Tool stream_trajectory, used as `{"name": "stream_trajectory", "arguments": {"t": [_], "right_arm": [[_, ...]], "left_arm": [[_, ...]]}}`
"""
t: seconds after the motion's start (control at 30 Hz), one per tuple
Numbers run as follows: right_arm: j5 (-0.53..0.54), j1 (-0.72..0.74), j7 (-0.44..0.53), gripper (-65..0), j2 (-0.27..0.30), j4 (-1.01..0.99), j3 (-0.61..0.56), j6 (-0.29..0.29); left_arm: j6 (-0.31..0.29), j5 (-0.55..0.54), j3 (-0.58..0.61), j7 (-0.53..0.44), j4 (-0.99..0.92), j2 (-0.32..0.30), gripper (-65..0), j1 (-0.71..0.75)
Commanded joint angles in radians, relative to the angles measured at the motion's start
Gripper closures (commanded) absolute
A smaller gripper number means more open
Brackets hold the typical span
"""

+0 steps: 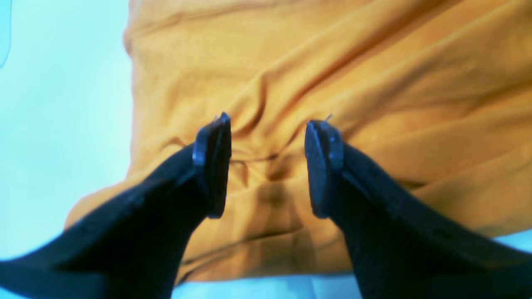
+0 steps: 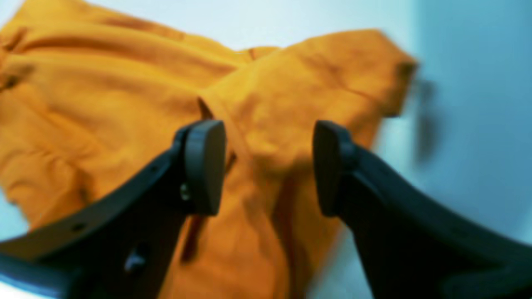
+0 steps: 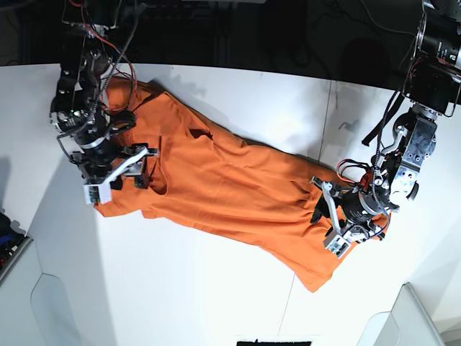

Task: Layout the t-shirt on the table in an organized manner, then fold the t-shirt properly
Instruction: 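Drag the shirt edges apart with both grippers to flatten it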

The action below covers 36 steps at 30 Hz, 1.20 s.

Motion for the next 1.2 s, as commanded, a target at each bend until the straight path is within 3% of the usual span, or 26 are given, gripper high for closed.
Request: {"name": "stream_trajectory", "arguments": {"t": [0.0,0.13,0.2,0.3,0.43,0.7,0.83,1.03,1.07,1.17], "right_arm": [[-0.010,0.028,0.031,-33.4,0.003,-0.014,-0.020,-0.023],[-0.068,0.078,0.043,-33.1,0.003,-0.103,-0.122,-0.056],[-0.103,0.090,0.043,-31.6,0.003,-0.124,-0.169,-0.111],[-0.154,0.090,0.043,-17.3,0.003,-0.126,-0.207,-0.166],[-0.176,0.093,0.042,0.0,0.003,-0.116,-0.208,-0.167],[-0.215,0.069,-0.054,0.0,0.004,0.080,-0.158,-0.168],[-0.215,0.024,-0.069,0.0,0.009,0.204,-0.073,-0.167],[-0.203,-0.054,-0.065,0.0,0.080,0.241,0.094,-0.164],[-0.199,-0.066,-0.058,-3.0,0.092,0.241,0.124,-0.164],[-0.135,-0.088,-0.049,-23.2,0.126,0.241,0.224,-0.167]], "left_arm": [[0.006,-0.005,-0.011,-0.018,0.014,-0.012,-31.3,-0.023],[0.006,-0.005,-0.011,-0.019,0.014,-0.012,-31.3,-0.018],[0.006,-0.004,-0.011,-0.019,0.014,-0.012,-31.3,-0.015],[0.006,-0.004,-0.011,-0.021,0.014,-0.012,-31.4,-0.010],[0.006,-0.002,-0.011,-0.032,0.013,-0.012,-31.3,-0.010],[0.006,0.018,-0.010,-0.081,-0.158,0.005,-31.3,-0.010],[-0.069,0.048,-0.010,-0.110,-0.311,0.055,-31.3,-0.018],[-0.080,0.048,-0.010,-0.120,-0.397,0.079,-31.4,-0.015],[-0.080,0.048,-0.010,-0.120,-0.397,0.079,-31.4,-0.016],[-0.080,0.048,-0.010,-0.119,-0.396,0.079,-31.3,-0.018]]}}
